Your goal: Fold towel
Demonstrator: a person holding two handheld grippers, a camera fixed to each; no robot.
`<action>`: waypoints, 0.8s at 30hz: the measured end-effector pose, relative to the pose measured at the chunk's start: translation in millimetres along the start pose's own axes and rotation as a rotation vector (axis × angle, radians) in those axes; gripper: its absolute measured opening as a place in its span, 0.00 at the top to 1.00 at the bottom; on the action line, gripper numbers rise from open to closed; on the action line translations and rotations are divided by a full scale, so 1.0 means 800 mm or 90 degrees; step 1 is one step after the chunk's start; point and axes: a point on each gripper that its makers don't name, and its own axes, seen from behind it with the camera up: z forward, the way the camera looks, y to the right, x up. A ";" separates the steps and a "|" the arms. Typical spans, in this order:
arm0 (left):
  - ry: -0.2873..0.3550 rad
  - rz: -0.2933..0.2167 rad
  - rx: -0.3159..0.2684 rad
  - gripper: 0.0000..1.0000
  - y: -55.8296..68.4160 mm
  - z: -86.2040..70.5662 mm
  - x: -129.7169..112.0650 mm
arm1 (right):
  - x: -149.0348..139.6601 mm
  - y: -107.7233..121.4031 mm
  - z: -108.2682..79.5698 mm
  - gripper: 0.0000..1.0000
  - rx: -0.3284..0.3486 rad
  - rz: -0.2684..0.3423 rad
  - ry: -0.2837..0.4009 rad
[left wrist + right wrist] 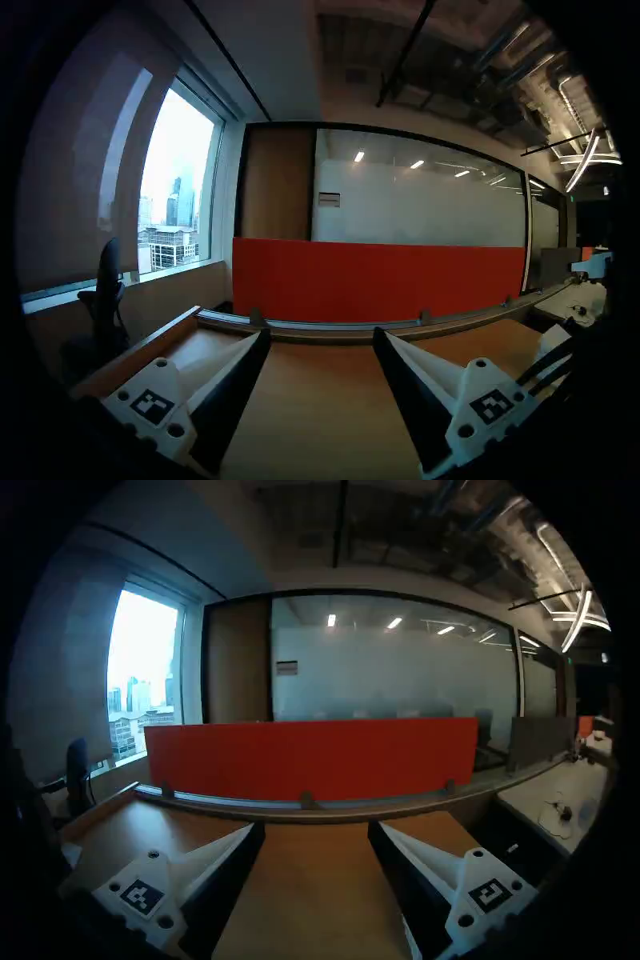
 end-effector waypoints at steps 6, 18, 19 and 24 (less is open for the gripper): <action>0.010 0.011 0.000 0.05 -0.003 -0.001 -0.031 | -0.002 -0.005 -0.005 0.00 -0.005 -0.012 0.007; 0.031 0.006 0.015 0.05 -0.013 -0.001 -0.096 | -0.037 -0.016 0.010 0.00 0.000 -0.031 0.006; 0.032 0.006 0.015 0.05 -0.014 -0.002 -0.102 | -0.040 -0.016 0.011 0.00 -0.001 -0.033 0.007; 0.037 0.008 0.013 0.05 -0.015 -0.006 -0.129 | -0.058 -0.019 0.020 0.00 -0.005 -0.042 0.006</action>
